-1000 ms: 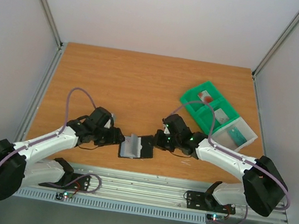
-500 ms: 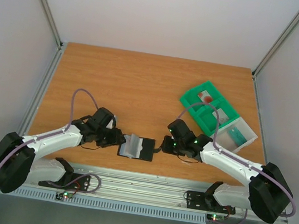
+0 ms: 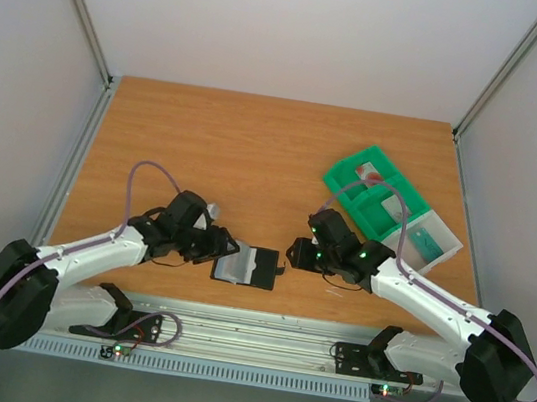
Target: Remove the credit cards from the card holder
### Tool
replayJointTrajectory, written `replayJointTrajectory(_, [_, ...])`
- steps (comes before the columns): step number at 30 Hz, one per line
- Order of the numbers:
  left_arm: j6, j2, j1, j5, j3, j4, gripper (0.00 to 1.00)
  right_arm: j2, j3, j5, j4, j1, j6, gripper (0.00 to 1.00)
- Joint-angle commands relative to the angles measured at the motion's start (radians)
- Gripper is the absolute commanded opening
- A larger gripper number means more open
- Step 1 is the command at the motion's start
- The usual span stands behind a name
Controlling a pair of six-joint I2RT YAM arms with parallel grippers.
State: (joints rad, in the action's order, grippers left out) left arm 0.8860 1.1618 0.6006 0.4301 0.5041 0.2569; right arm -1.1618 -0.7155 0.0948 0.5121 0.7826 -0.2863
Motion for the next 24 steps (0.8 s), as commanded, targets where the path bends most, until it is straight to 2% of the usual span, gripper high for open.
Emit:
replayJointTrajectory(1, [0.097, 0.021, 0.034, 0.054, -0.013, -0.18, 0.6, 0.007, -0.011, 0.003, 0.0, 0.004, -0.001, 0.43])
replayJointTrajectory(9, [0.157, 0.179, 0.11, 0.084, 0.037, -0.341, 0.6, 0.046, 0.004, -0.017, 0.027, 0.004, 0.01, 0.42])
replayJointTrajectory(14, [0.219, 0.265, 0.139, 0.13, 0.044, -0.511, 0.58, 0.098, 0.022, -0.024, 0.051, 0.004, 0.009, 0.42])
replayJointTrajectory(19, [0.33, 0.397, 0.163, 0.164, 0.049, -0.702, 0.53, 0.112, 0.034, -0.046, 0.083, 0.004, -0.014, 0.4])
replayJointTrajectory(24, [0.338, 0.508, 0.176, 0.209, 0.089, -0.726, 0.41, 0.128, 0.031, -0.027, 0.09, 0.004, -0.024, 0.4])
